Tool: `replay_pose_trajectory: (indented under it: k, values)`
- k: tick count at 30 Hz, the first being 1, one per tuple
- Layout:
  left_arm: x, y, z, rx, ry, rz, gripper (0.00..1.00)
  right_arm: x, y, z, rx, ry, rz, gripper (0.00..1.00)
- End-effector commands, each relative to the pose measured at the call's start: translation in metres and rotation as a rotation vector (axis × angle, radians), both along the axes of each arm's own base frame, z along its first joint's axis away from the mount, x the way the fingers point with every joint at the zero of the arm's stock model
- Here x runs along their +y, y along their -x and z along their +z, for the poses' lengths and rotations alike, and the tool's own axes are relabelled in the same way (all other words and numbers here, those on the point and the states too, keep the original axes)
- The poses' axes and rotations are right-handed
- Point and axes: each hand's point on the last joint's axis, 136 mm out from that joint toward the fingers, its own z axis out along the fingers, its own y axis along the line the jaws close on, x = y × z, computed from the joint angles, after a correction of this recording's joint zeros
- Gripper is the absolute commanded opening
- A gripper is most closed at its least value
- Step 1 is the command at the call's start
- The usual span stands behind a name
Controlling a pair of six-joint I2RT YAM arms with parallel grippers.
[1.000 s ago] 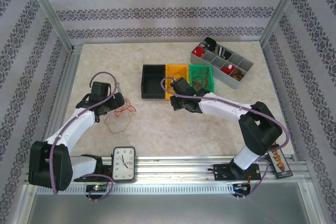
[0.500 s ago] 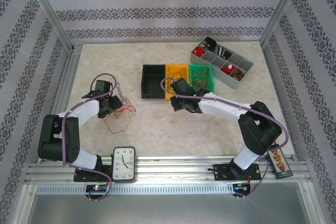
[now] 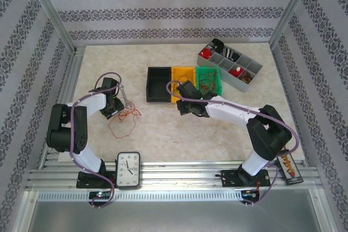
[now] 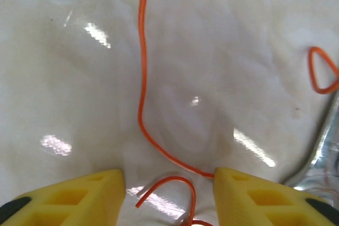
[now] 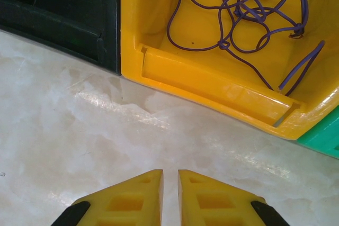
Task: Untangle the cables
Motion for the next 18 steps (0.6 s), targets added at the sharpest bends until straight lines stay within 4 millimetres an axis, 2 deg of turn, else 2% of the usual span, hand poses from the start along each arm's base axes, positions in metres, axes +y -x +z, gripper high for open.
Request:
replay_pose_trajectory:
  k: [1, 3, 5, 7, 10, 12, 15, 18]
  values:
    - [0.002, 0.001, -0.026, 0.075, 0.002, 0.009, 0.39, -0.005, -0.005, 0.001, -0.011, 0.005, -0.03, 0.17]
    - [0.002, -0.002, -0.026, 0.084, -0.005, 0.006, 0.33, -0.008, -0.006, 0.001, -0.008, 0.003, -0.041, 0.17]
    - [0.003, -0.004, -0.025, 0.082, -0.01, 0.009, 0.19, -0.011, -0.006, 0.0, -0.003, -0.005, -0.051, 0.17]
    - [0.003, -0.007, -0.022, 0.076, -0.014, 0.012, 0.0, -0.011, -0.007, 0.0, 0.001, -0.017, -0.05, 0.17]
    - [-0.001, -0.018, -0.009, 0.013, 0.002, 0.006, 0.0, -0.004, -0.008, 0.004, -0.003, -0.034, -0.021, 0.17]
    - [-0.003, -0.025, 0.005, -0.047, 0.017, 0.006, 0.0, 0.007, -0.007, 0.009, -0.003, -0.057, 0.02, 0.18]
    - [-0.007, -0.035, 0.038, -0.165, 0.035, 0.005, 0.0, 0.035, -0.001, 0.016, -0.007, -0.076, 0.128, 0.18]
    - [-0.009, -0.041, 0.078, -0.312, 0.059, 0.011, 0.0, 0.072, 0.012, 0.021, -0.009, -0.092, 0.278, 0.2]
